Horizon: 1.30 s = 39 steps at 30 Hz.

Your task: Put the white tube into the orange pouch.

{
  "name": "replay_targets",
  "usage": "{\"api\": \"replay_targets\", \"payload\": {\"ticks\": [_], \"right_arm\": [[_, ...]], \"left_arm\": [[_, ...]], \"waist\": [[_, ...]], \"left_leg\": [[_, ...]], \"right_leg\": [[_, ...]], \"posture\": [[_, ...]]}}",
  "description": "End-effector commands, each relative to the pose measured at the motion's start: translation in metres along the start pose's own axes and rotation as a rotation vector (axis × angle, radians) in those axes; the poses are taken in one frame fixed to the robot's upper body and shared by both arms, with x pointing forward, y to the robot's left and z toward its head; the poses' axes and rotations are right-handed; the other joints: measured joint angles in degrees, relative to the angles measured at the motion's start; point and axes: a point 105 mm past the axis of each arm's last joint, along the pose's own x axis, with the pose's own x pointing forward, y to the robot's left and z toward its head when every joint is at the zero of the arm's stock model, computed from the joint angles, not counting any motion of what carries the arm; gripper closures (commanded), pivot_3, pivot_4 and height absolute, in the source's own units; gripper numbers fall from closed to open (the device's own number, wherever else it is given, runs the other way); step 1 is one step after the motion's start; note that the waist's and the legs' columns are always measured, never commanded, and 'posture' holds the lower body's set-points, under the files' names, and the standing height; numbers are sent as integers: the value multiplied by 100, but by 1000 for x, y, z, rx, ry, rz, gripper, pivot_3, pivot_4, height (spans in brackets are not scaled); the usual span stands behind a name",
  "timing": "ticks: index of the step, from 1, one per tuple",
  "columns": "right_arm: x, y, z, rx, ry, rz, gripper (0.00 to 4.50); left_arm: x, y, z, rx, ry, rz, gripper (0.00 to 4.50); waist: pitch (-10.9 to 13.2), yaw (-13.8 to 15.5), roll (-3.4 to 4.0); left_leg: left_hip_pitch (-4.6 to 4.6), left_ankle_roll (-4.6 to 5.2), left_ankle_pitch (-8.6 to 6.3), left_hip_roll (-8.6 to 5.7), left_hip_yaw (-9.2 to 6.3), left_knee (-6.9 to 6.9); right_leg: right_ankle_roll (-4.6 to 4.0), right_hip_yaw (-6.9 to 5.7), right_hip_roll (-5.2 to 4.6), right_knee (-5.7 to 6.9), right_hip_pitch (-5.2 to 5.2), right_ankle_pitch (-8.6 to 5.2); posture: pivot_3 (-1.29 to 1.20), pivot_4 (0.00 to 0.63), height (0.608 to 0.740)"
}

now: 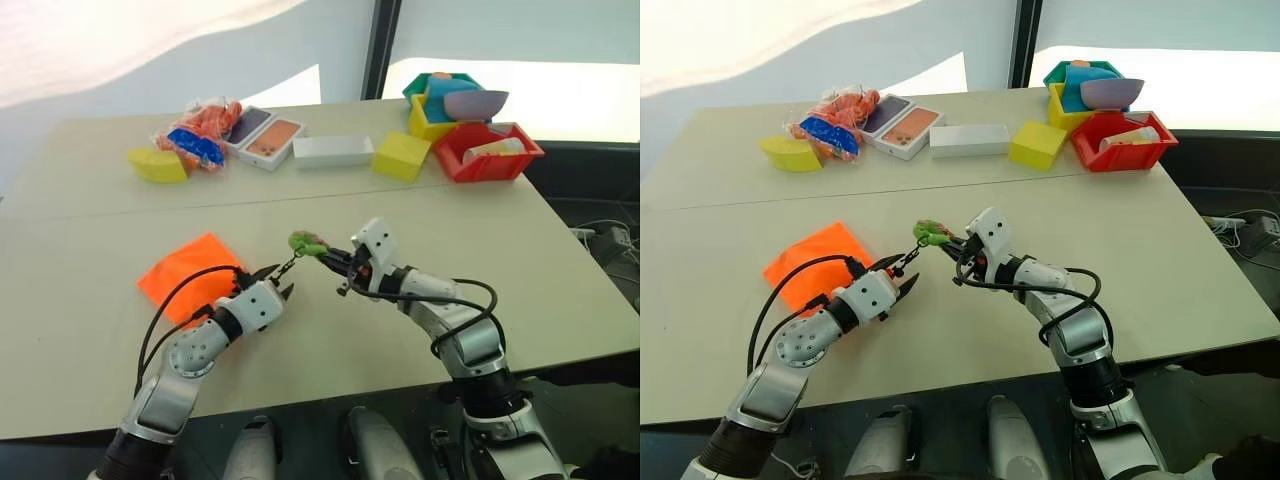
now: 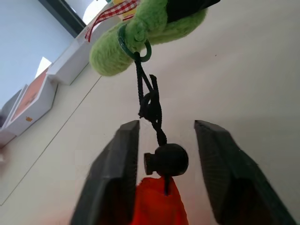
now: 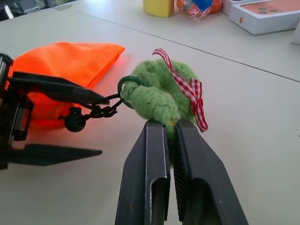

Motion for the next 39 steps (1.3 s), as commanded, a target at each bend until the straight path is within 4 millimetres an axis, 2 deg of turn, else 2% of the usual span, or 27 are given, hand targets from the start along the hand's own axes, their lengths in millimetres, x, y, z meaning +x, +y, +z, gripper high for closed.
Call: {"api": "replay_targets", "payload": {"ticks": [1, 5, 8, 10, 12, 17, 21, 23, 24, 29, 31, 36, 39], "right_arm": [[-2, 7, 17, -44, -51, 21, 4500], [-2, 4, 17, -48, -51, 12, 4500], [-4, -7, 19, -62, -48, -35, 4500], [-6, -21, 18, -77, -38, -102, 4500], [-11, -43, 15, -91, -21, -212, 4500], [-21, -79, 12, -104, -2, -395, 4500], [-18, -76, 8, -100, 6, -370, 4500], [-15, -65, 5, -96, 20, -301, 4500], [-14, -60, 3, -104, 27, -271, 3741], [-19, -39, -5, -184, 41, -146, 1432], [-26, -38, -9, -199, 40, -136, 1432], [-51, -52, -21, -190, 20, -194, 1432], [-67, -63, -23, -113, -35, -237, 1432]], "left_arm": [[0, 10, 6, 38, -24, 51, 4280], [-2, 14, 1, 43, 4, 67, 4296], [-8, 15, -2, 28, 17, 64, 4296], [-15, 17, -6, 6, 30, 67, 4296], [-24, 19, -13, -25, 58, 79, 4296], [-47, 22, -27, -34, 126, 97, 4296], [-54, 18, -26, -80, 123, 81, 4296], [-54, 19, -21, -153, 93, 90, 3259], [-53, 19, -18, -191, 76, 93, 2801], [-57, 23, 6, -430, -72, 93, 320], [-63, 28, 6, -476, -79, 114, 320], [-92, 62, -20, -634, -28, 314, 320], [-120, 84, -49, -675, 51, 482, 320]], "waist": [[0, 1, 0], [0, 1, 0], [0, -2, 0], [0, -11, 0], [0, -11, 0], [0, -2, 0], [0, -4, 1], [0, -5, 1], [0, -5, 1], [0, 0, 1], [0, -4, 1], [0, -7, 1], [0, -7, 0]], "left_leg": [[0, 0, 0, 0, 0, 1], [0, 0, 0, 0, 0, 0], [0, 0, 0, 0, 0, 1], [0, 0, 0, 0, 0, 0], [1, 0, 0, 1, 0, -1], [2, 0, 0, 0, 2, 0], [2, 0, 0, 1, 3, -2], [2, 0, 0, 1, 2, -1], [2, 0, 0, 1, 2, 0], [1, 0, 0, 1, 1, 3], [2, 0, 0, 1, 2, 2], [8, 1, 0, 2, 1, 6], [16, 1, 0, 1, 1, 8]], "right_leg": [[0, 0, 0, 0, 0, 0], [0, 0, 0, 0, 0, 0], [0, 0, 0, 0, 0, 0], [0, 0, 0, 0, 0, 0], [0, 0, 0, 1, 0, 0], [-2, 0, -1, 0, 1, -1], [-5, 1, -1, 0, 1, -2], [-6, 1, -2, 0, 1, -3], [-6, 1, -1, 0, 1, -3], [-4, 0, -2, -1, 4, -3], [-4, 0, -2, -2, 5, -3], [-3, 0, 2, 1, 7, -19], [1, 0, 2, 0, 18, -23]], "posture": [[0, 150, 740], [0, 150, 740], [0, 150, 740], [0, 150, 740], [0, 150, 740], [0, 150, 740], [0, 150, 740], [0, 150, 740], [0, 150, 740], [0, 150, 740], [0, 150, 740], [0, 150, 740], [0, 150, 740]]}}
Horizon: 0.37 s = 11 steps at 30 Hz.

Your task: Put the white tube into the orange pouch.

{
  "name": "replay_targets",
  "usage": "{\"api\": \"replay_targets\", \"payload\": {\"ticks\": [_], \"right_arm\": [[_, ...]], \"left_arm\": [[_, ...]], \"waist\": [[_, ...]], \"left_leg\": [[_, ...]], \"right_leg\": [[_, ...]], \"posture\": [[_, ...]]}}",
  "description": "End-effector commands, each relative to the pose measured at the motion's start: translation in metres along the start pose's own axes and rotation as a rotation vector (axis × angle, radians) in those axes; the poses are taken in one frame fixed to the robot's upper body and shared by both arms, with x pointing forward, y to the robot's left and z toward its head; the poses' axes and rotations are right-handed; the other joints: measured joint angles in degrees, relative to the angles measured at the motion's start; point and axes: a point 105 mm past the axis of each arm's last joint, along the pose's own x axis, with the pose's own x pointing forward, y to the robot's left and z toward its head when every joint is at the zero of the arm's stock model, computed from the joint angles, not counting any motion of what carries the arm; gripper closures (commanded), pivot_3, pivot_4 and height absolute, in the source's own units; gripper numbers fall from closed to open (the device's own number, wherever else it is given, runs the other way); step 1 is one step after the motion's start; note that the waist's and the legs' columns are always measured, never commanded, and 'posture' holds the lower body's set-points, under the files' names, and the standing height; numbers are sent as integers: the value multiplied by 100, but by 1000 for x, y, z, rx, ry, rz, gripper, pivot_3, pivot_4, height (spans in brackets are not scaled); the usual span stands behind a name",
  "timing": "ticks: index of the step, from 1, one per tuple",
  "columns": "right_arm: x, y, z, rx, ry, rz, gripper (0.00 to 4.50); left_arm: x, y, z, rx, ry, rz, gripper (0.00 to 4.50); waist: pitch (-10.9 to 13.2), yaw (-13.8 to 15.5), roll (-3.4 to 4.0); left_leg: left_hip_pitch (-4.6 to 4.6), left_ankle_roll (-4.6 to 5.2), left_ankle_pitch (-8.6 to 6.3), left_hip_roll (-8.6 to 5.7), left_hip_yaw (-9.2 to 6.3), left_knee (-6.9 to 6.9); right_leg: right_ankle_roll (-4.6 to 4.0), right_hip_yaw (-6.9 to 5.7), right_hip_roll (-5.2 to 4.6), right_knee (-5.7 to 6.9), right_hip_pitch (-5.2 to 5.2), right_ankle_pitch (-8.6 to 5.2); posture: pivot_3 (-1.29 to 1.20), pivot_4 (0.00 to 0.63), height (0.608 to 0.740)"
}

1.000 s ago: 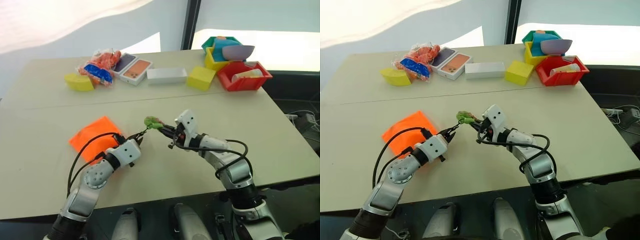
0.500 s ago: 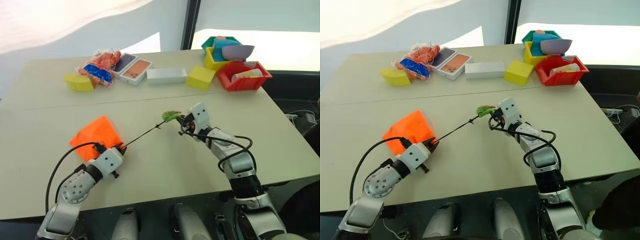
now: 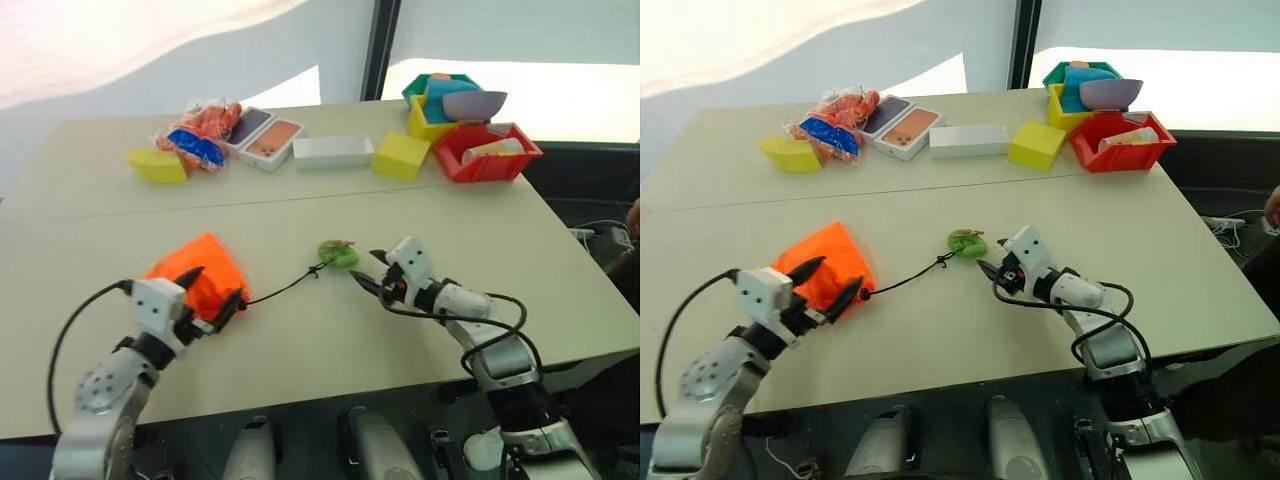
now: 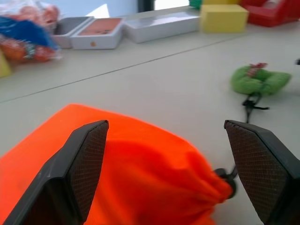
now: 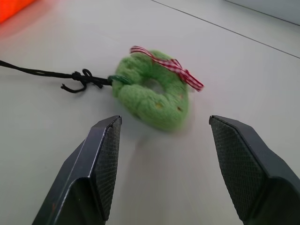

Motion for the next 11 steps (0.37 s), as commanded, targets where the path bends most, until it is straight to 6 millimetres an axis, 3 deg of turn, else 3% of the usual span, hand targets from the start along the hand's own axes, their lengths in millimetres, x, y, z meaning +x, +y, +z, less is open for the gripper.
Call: {"api": "replay_targets", "payload": {"ticks": [1, 5, 11], "right_arm": [[-17, -18, 9, 70, -101, -47, 1432], [-29, -22, 6, 119, -127, -28, 1432], [-35, -9, 4, 110, -119, 60, 1432]], "left_arm": [[-24, 50, -5, -26, 19, 216, 320], [-52, 80, -25, -33, 93, 338, 320], [-71, 77, -35, -29, 135, 330, 320]], "waist": [[0, 0, 0], [0, -1, 0], [0, 10, -1]], "left_leg": [[6, 0, 0, 0, 0, -1], [14, 1, -1, 0, 1, -3], [13, 0, -1, 0, 1, -1]], "right_leg": [[0, 0, 0, -1, 7, -1], [-1, 0, 0, -7, 15, -3], [-4, 0, -6, -11, 17, -4]], "posture": [[0, 150, 740], [0, 150, 740], [0, 150, 740]]}}
